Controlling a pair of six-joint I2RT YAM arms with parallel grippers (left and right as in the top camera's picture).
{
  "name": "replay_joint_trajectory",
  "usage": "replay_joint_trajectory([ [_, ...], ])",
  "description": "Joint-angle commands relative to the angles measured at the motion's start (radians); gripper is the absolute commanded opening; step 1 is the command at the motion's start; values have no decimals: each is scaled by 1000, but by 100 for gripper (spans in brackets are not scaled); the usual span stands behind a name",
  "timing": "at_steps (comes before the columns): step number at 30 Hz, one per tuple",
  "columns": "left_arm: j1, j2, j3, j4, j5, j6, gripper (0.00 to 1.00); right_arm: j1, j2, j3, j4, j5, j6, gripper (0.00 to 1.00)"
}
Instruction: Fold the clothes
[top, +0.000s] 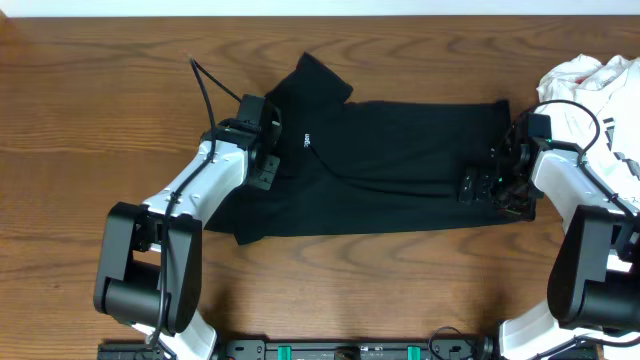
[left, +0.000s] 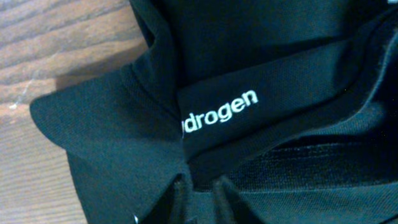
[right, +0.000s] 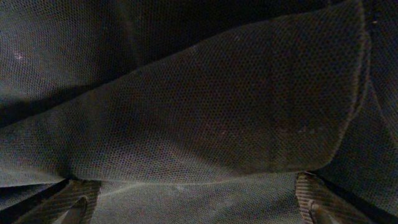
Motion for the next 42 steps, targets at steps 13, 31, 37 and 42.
replay_joint_trajectory([
  [13,0,9,-9,149,-8,22,6,-7,11,-9,1,12,6,99],
  [31,2,39,-9,268,-27,-49,6,-7,11,-9,1,12,6,99],
  [37,1,105,-9,325,-27,-76,6,-7,11,-9,1,12,6,99],
  [42,1,129,-6,378,-27,-92,6,-7,11,-9,1,12,6,99],
])
